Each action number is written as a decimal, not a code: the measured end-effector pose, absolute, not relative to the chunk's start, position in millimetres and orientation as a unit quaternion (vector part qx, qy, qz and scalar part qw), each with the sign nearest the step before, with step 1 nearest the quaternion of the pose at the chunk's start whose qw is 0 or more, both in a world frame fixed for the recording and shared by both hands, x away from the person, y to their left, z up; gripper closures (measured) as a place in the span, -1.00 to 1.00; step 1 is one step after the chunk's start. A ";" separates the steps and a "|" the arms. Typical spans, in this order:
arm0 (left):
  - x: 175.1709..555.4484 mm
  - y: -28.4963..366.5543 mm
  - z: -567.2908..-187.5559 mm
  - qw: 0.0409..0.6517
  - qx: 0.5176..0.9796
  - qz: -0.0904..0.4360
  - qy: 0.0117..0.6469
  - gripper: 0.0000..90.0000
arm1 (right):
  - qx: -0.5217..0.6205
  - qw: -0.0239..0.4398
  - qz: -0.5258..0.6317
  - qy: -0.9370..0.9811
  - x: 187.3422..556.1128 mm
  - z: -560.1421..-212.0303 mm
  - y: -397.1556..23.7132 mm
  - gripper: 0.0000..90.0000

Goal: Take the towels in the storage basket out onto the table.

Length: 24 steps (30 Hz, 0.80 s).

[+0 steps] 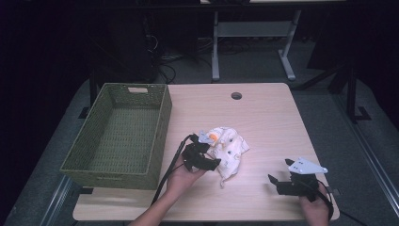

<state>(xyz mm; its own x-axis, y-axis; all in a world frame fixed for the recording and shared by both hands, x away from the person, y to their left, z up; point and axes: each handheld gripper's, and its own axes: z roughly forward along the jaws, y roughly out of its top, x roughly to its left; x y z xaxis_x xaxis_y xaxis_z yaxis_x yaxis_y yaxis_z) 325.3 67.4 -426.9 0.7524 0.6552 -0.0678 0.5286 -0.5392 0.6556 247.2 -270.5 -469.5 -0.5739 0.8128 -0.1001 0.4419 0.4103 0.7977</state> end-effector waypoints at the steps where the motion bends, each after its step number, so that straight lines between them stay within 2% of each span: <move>1: 325.1 68.9 -427.3 0.340 0.871 0.092 0.342 -0.26 | 0.391 0.246 0.377 0.803 247.1 -469.5 -270.5 -0.70; 24: 298.5 93.9 -427.2 0.353 0.870 0.093 0.332 -0.28 | 0.392 0.243 0.374 0.805 247.4 -471.0 -269.6 -0.70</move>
